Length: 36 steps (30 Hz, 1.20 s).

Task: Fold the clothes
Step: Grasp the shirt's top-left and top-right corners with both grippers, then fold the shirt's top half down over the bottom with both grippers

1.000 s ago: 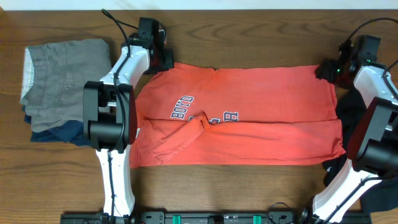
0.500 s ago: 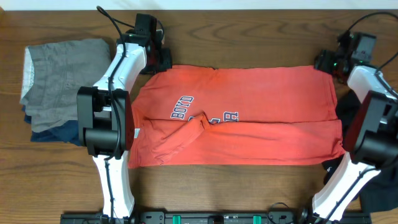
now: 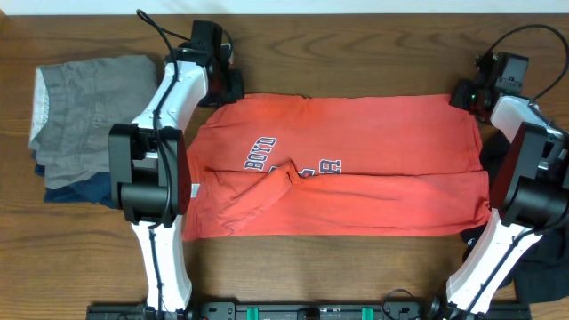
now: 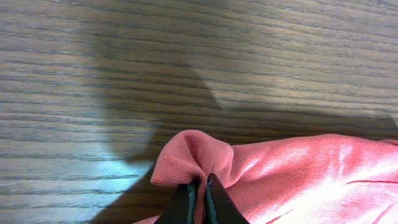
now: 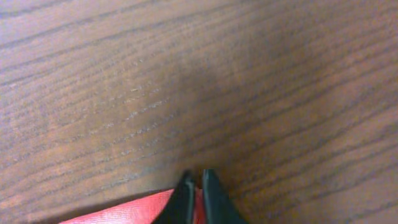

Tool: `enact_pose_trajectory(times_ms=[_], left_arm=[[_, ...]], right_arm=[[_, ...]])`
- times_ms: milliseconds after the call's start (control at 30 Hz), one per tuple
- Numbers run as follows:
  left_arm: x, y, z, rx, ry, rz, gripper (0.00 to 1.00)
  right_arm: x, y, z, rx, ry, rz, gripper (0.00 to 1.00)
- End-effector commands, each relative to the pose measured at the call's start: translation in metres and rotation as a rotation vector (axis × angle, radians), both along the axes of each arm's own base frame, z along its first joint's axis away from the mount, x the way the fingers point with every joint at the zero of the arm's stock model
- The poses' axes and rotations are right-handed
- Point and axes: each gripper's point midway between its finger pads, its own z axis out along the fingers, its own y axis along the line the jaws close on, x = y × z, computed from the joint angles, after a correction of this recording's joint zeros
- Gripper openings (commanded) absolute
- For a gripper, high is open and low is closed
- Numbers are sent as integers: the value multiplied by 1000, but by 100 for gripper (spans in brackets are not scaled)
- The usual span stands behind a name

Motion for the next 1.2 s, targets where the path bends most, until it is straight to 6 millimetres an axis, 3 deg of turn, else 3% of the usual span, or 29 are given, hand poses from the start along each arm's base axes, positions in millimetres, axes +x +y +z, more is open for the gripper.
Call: enact_pose_trajectory(times_ms=[0,133,267,500,600,700,900,1167], left_arm=[[1,15,13,0,-13,45,6],[-3,23,30,-20,-19,60,6],[-17,20,44,-66,14,53,6],[-60,23,44,-61,179,60,6],[-78,28,48,-57,242,71,6],[-97,32,54,-54,304,81,6],[-139,37,57,-19,470,89,6],[-162,42,60,3,562,88,6]], right_arm=[[-7,6,-15,13,53,8,1],[-16,6,2,18,70,4,1],[-26,7,40,16,66,0,1],[-73,-11,104,-93,132,-124,1],[-93,-9,124,-106,157,-135,1],[-115,-2,129,-91,219,-130,1],[-164,-2,111,-105,433,-150,1],[-203,-21,108,-160,578,-240,1]])
